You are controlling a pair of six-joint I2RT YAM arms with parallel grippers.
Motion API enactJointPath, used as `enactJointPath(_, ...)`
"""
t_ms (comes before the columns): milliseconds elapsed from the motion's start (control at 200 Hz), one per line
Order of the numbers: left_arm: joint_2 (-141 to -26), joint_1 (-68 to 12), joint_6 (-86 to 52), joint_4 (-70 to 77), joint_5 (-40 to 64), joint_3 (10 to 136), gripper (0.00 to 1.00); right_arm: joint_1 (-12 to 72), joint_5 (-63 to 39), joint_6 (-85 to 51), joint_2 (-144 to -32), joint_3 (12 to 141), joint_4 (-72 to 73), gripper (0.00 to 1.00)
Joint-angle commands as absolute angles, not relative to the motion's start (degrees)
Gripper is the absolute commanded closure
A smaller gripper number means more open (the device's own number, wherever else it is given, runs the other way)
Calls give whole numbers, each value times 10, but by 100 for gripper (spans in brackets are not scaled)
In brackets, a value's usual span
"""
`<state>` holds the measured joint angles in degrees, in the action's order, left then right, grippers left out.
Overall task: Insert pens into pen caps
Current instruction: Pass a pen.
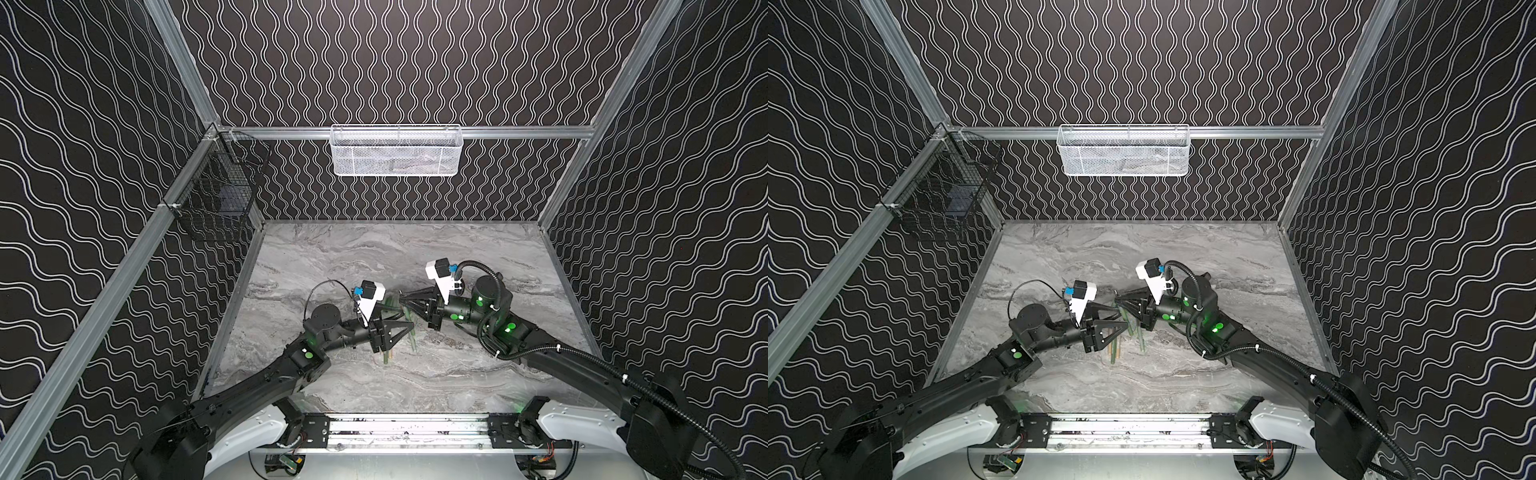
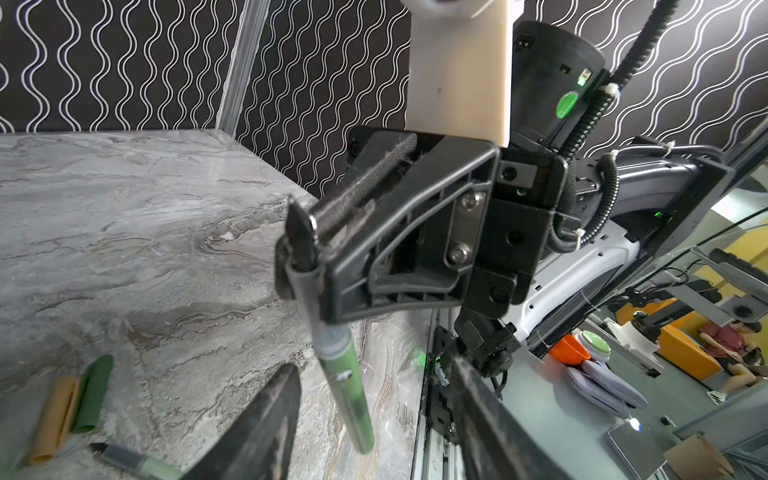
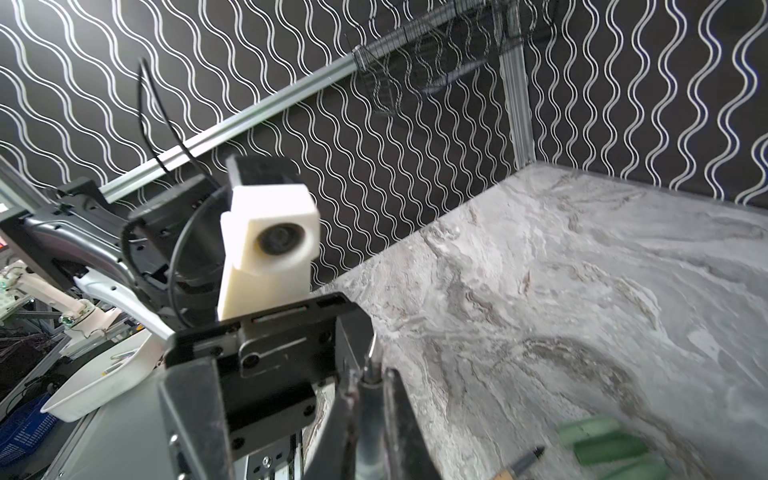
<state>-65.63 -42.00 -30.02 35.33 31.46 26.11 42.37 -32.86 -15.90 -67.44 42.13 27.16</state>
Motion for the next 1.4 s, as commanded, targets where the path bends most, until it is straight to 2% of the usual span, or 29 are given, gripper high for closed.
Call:
enactJointPath(0,-662,-418,-311,393,337,263,44,426,-351,-163,-676,420,325,88)
enactJointPath(716,-672,-393,-317,404,364,264,82,429,-347,-171,-657,385,364,87)
enactJointPath(996,-669,-387,-312,399,369,268,93,429,-349,-172,-654,382,364,87)
enactJointPath(1181,-664,-386,-302,360,365,278,97,429,-333,-172,-647,384,347,81)
enactJointPath(1396,-647,-385,-269,254,350,307,100,429,-313,-178,-644,388,327,64)
